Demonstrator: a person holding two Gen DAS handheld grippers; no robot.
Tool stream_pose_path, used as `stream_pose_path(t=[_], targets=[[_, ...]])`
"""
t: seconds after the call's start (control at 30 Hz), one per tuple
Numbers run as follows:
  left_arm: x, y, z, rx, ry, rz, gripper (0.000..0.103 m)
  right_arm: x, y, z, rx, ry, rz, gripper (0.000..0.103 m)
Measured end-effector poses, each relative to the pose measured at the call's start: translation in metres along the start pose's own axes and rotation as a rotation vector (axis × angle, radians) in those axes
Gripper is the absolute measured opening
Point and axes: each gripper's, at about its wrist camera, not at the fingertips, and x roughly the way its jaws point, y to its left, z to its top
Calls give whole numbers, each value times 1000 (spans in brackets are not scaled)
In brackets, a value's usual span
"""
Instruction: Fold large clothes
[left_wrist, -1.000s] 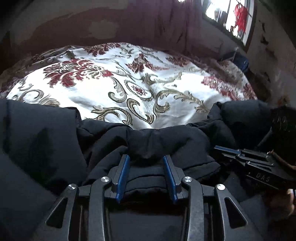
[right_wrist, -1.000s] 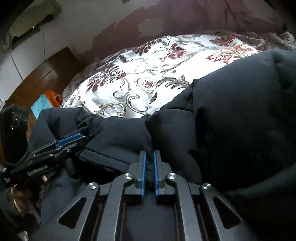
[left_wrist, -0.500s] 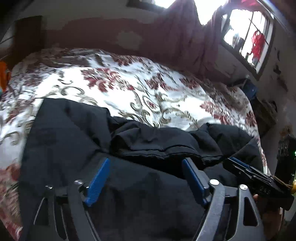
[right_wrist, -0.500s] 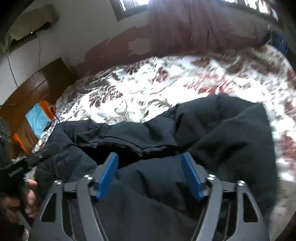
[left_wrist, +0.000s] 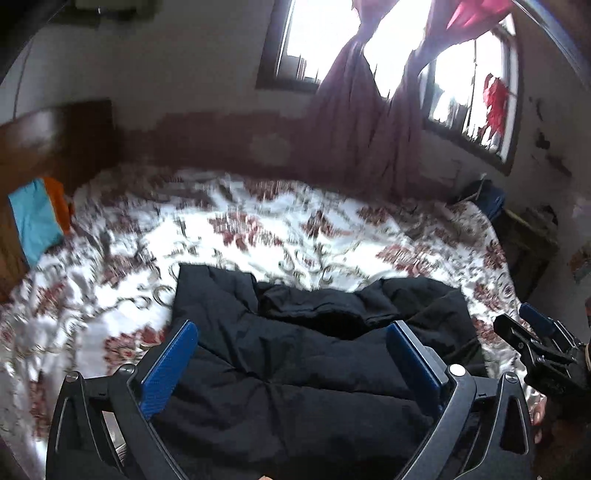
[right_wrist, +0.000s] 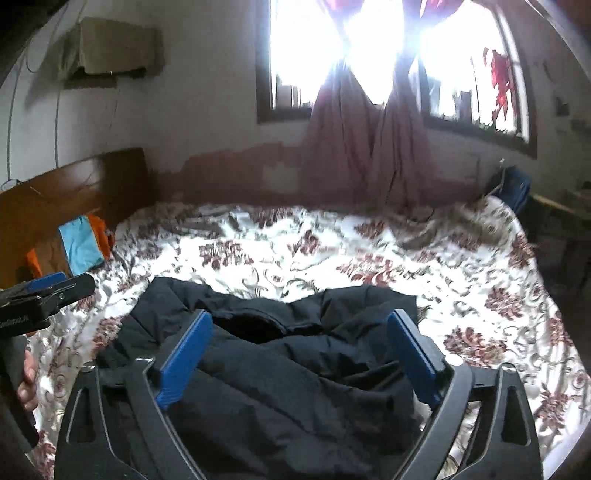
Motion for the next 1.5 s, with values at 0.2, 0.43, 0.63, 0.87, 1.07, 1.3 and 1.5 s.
stream_pose_path(t=[0.2,0.43,0.63,0.87,1.07,1.3,1.5], targets=[[-72,-17,-3,60,-108,48,103,-65,6,-7,14,-70,-11,100],[-143,-27,-15,93,-195,103,103,-125,7,-26,27,-126,-19,101],[-191,-29,-34,96,-229,104,103,-171,2,-44,67,-153,-11,101],[-234,-23,-63,80,-247,114,103,-213,10,-69,68,-193,-6,101],[-259,-14,-90,64,-237,117,103,-236,23,-89,23,-215,-4,101],[-270,-8,-117,85,-226,156,103,-250,44,-110,-72,-198,-10,101],[-265,-8,-138,86,-178,173,103,-251,51,-128,-104,-148,-2,101]])
